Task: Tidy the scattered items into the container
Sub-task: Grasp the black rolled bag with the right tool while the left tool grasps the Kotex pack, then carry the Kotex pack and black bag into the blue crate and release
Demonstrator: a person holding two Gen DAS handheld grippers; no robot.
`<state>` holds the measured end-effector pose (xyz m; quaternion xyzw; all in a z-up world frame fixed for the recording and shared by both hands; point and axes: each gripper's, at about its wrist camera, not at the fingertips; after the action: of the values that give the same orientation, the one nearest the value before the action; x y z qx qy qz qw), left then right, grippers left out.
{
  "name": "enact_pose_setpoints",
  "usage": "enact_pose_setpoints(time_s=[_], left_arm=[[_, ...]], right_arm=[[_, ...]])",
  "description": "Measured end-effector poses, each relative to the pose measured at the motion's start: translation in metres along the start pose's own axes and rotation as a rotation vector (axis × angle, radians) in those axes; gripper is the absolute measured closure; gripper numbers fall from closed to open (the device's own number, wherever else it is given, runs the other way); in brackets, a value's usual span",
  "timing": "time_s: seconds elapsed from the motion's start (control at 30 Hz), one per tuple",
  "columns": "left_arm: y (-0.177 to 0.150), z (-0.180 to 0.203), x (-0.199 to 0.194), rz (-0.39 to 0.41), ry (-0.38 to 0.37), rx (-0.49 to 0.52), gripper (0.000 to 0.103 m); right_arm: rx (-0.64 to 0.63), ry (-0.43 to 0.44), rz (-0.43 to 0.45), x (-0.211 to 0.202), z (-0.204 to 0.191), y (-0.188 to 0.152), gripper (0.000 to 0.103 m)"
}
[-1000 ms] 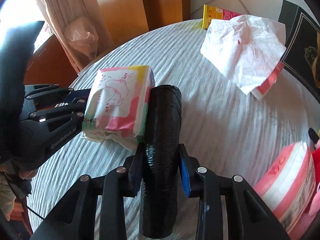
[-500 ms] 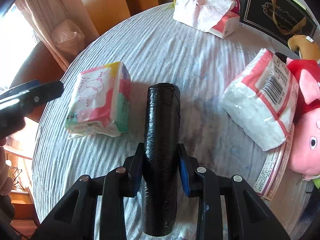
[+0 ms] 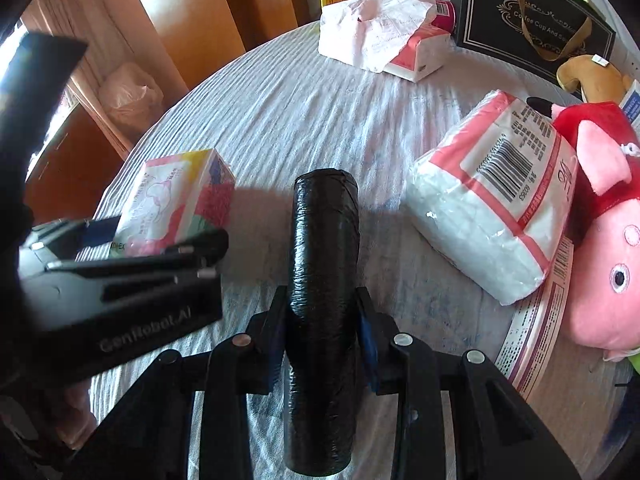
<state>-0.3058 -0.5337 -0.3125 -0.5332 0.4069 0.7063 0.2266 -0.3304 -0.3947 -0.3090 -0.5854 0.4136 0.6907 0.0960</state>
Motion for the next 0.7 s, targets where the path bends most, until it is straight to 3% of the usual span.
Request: enact_pose_setpoints(time_s=[0.1,0.17,0.47,0.7], left_arm=[[0.0,-0.007,-0.003,0.038,-0.003,0.018,0.028],[0.002,-0.008,-0.002,0.044,-0.011,0.027,0.029],[0.008,-0.011,-0.001,0.077,-0.023,0.041,0.033],[-0.006,-0.029,-0.008,0.09,-0.031,0.104,0.032]], right_arm=[[-0.055,-0.026,0.009,0.004,-0.01,0.004,0.065],[-0.061,-0.019,0.019,0.004,-0.014,0.005,0.052],[-0.011,-0.037,0.041,0.009,-0.008,0.007,0.048],[-0.048,-0.081,-0.012,0.015,-0.018,0.014,0.047]])
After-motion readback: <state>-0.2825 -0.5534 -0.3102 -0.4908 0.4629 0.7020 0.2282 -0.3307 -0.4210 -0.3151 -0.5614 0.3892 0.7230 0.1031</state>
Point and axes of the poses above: each gripper's, at about its wrist camera, not at the fingertips, and x roughly the way its jaws point, z to its right, y to its top, and after that the axes turned 14 degrees about -x, right-handed
